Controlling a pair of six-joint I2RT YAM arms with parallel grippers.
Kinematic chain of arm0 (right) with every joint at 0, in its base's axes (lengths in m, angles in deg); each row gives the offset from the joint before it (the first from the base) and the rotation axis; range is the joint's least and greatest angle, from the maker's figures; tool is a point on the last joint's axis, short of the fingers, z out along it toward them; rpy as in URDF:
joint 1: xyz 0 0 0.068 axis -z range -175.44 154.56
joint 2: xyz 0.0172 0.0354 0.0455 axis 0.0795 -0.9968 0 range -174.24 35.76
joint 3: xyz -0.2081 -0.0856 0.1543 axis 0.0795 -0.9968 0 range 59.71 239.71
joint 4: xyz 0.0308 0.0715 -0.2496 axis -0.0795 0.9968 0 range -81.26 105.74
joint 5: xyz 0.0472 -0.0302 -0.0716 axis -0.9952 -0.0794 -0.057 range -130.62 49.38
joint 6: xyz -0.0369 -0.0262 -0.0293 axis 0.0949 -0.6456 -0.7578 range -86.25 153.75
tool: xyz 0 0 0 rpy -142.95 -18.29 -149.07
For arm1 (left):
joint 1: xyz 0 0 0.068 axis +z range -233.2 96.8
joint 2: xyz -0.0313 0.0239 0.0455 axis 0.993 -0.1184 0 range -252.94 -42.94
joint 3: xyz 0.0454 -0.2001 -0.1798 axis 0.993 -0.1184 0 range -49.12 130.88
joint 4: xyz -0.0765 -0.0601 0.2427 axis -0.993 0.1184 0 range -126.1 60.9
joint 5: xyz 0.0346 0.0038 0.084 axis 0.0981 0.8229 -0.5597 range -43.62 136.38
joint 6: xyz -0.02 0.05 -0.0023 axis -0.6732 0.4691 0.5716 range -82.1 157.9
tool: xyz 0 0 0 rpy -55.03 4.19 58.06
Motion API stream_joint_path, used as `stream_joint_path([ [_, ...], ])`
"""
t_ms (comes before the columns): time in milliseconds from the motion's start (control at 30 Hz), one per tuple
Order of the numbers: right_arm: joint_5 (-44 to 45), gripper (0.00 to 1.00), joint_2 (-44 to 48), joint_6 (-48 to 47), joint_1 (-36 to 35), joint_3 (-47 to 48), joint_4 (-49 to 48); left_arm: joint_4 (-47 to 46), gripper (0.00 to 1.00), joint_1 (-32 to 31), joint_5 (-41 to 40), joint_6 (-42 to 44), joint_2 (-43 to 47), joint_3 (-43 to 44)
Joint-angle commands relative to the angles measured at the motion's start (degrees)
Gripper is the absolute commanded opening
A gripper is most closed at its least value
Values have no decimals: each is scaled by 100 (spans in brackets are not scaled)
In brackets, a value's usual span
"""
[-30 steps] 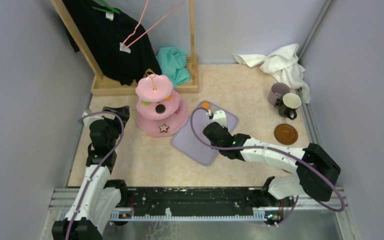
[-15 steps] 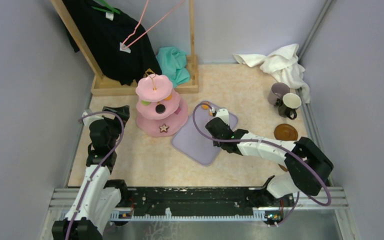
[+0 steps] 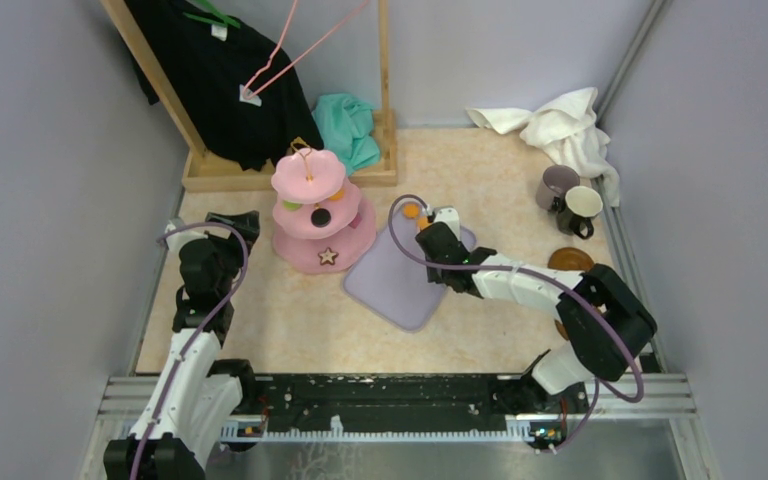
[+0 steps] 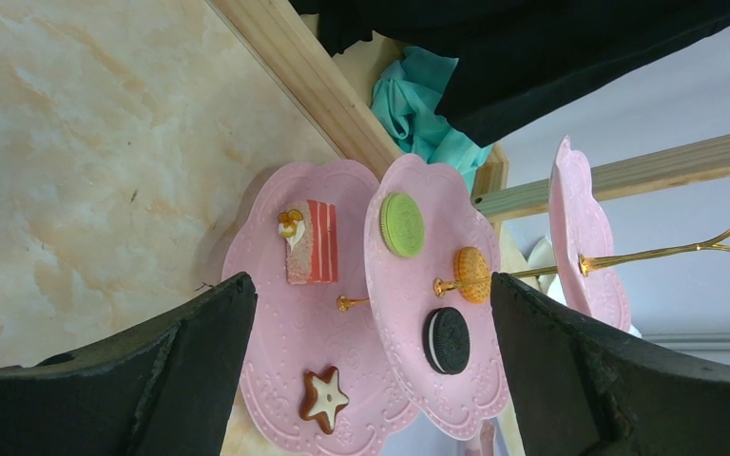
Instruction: Serve the afternoon tea
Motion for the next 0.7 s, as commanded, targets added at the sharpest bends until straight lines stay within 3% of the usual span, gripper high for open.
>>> stream_joint_path([
  [0,-136,32,-60,-167,121,393,-351,-207,97,36,30,55,-1,-15],
  [667,-443,34,-450,-388,516,710,-461,-216,97,38,21,55,-20,-41],
])
